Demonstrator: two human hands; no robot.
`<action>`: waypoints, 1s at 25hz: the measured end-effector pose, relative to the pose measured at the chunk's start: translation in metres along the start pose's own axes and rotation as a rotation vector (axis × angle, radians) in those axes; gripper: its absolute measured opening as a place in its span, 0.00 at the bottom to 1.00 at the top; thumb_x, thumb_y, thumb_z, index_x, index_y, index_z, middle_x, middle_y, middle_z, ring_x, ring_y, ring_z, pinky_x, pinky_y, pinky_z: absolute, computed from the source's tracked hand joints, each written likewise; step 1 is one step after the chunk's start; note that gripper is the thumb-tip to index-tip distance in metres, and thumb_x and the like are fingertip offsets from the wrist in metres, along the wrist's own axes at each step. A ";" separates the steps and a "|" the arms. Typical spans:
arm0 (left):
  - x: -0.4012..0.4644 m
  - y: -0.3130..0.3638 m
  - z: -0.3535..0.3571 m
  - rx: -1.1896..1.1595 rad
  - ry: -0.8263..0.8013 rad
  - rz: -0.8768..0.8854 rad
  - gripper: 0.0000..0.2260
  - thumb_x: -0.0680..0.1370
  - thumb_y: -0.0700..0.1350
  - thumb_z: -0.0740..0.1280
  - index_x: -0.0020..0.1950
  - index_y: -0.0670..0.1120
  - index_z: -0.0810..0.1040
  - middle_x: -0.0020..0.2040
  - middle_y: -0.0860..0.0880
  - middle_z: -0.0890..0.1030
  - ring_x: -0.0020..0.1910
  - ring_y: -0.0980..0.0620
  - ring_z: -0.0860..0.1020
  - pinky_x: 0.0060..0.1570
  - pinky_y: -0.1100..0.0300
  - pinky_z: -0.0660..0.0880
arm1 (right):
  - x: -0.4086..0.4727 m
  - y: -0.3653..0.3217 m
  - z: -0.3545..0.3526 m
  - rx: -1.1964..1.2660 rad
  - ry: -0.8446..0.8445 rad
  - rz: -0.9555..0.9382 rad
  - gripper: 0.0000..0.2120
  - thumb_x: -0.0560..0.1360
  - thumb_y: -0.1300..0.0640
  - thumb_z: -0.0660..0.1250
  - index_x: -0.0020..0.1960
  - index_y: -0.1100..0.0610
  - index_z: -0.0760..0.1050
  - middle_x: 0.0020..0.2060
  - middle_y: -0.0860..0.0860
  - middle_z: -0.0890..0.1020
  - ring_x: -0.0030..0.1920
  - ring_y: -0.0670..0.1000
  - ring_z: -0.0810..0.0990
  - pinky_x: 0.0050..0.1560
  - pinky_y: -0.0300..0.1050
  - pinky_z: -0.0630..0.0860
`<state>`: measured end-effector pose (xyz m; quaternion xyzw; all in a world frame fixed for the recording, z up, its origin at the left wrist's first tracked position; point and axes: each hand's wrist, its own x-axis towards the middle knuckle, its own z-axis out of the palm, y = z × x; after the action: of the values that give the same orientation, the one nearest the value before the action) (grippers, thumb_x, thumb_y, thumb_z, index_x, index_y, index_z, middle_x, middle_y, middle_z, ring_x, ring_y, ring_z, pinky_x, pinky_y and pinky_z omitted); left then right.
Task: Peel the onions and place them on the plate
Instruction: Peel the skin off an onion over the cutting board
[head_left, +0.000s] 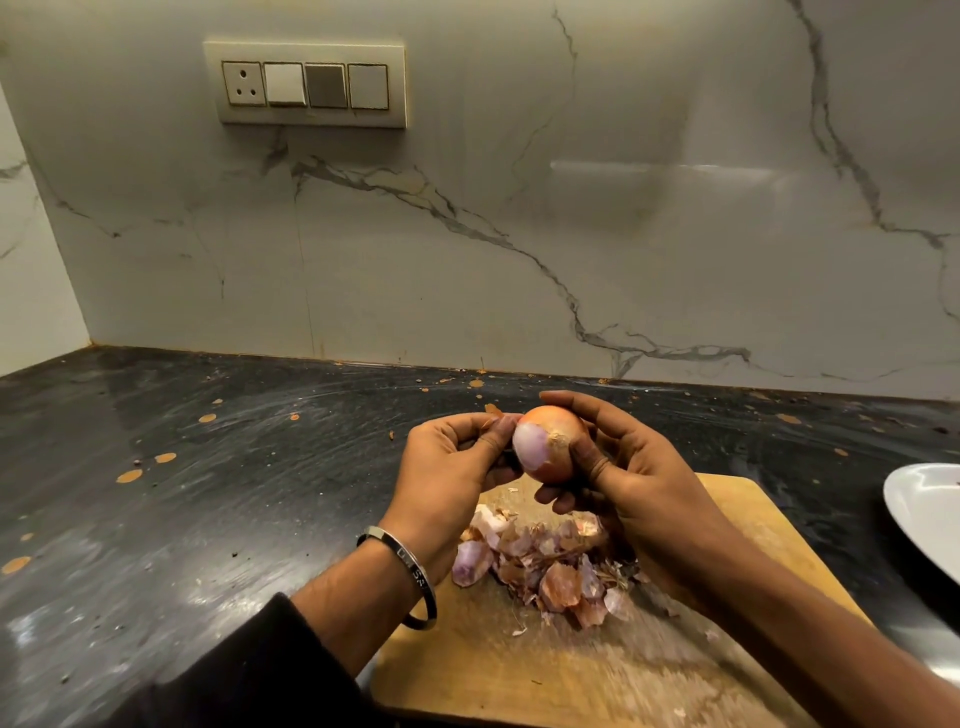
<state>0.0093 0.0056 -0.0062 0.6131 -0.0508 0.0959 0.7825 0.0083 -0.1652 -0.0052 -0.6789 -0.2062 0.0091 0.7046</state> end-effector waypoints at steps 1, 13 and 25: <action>0.000 0.000 0.000 0.000 0.006 0.001 0.05 0.77 0.39 0.68 0.47 0.43 0.84 0.45 0.44 0.86 0.45 0.47 0.85 0.40 0.62 0.81 | 0.000 0.000 0.000 -0.003 -0.001 0.003 0.16 0.79 0.59 0.63 0.62 0.44 0.79 0.61 0.58 0.78 0.41 0.57 0.85 0.41 0.43 0.81; -0.003 -0.001 0.005 0.166 0.039 -0.028 0.10 0.83 0.41 0.61 0.48 0.40 0.80 0.45 0.39 0.82 0.41 0.46 0.80 0.37 0.55 0.79 | -0.002 0.000 0.006 0.085 -0.056 -0.012 0.17 0.78 0.61 0.63 0.63 0.47 0.79 0.61 0.54 0.80 0.48 0.62 0.85 0.43 0.45 0.82; -0.011 -0.001 0.003 0.909 -0.124 0.293 0.07 0.80 0.48 0.66 0.56 0.52 0.80 0.48 0.57 0.82 0.47 0.61 0.78 0.47 0.62 0.76 | 0.004 -0.005 0.001 0.267 0.123 0.114 0.14 0.84 0.55 0.56 0.64 0.56 0.76 0.43 0.58 0.86 0.35 0.55 0.83 0.31 0.42 0.79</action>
<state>-0.0006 0.0016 -0.0089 0.8840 -0.1362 0.1809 0.4090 0.0103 -0.1632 0.0004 -0.5890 -0.1205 0.0348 0.7983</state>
